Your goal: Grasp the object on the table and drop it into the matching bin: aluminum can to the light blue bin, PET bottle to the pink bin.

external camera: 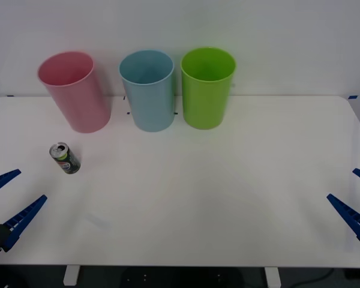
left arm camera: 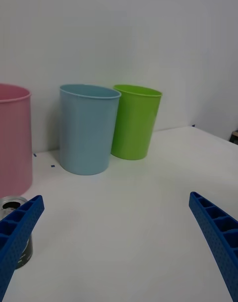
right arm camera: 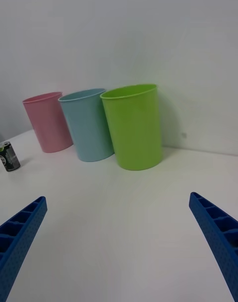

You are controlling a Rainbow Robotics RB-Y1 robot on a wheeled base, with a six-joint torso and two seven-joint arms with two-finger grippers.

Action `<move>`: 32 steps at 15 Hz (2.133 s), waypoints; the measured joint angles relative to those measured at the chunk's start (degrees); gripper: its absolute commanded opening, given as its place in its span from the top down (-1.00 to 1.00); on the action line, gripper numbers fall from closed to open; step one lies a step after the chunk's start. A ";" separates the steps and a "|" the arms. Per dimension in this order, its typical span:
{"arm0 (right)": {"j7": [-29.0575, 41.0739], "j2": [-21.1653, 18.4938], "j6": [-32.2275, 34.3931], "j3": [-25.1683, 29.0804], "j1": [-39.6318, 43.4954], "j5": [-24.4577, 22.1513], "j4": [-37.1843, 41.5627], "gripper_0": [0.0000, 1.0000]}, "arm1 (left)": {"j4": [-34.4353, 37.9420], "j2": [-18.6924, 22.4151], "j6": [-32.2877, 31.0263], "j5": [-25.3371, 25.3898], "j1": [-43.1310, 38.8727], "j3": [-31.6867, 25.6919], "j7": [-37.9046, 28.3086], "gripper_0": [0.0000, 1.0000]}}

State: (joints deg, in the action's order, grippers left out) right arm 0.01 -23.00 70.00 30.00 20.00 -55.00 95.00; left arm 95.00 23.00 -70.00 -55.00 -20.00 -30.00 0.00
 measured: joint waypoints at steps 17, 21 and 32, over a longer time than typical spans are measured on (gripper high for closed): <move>0.00 0.00 0.00 0.00 0.00 0.00 0.00 -1.00 | -1.19 -0.43 11.05 -2.79 -2.87 2.47 3.41 -1.00; -0.01 0.00 0.00 0.00 0.00 0.00 0.00 -1.00 | -1.22 -0.60 15.22 -6.41 -2.98 3.27 5.58 -1.00; -0.01 0.00 0.00 0.00 0.00 0.00 0.00 -1.00 | -12.36 -6.21 20.76 -13.96 5.25 2.97 7.84 -1.00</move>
State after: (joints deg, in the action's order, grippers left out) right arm -0.01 -23.00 70.00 30.00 20.00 -55.00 95.00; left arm 82.64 16.79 -49.24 -68.96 -14.75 -27.03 7.84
